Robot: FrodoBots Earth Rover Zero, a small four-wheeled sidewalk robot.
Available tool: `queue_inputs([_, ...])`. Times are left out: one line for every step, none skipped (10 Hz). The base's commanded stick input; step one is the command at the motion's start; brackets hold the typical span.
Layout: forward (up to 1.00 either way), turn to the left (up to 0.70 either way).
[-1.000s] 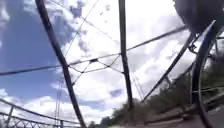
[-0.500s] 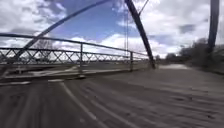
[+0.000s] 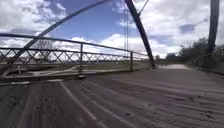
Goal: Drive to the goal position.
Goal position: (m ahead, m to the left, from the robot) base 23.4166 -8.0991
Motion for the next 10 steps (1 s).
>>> queue_inputs([0.17, 0.0])
queue_inputs([0.2, 0.0])
queue_inputs([0.2, 0.0])
queue_inputs([0.2, 0.0])
queue_inputs([0.2, 0.0])
queue_inputs([0.2, 0.0])
queue_inputs([0.2, -0.02])
queue_inputs([0.2, -0.02])
queue_inputs([0.2, -0.03])
queue_inputs([0.2, -0.03])
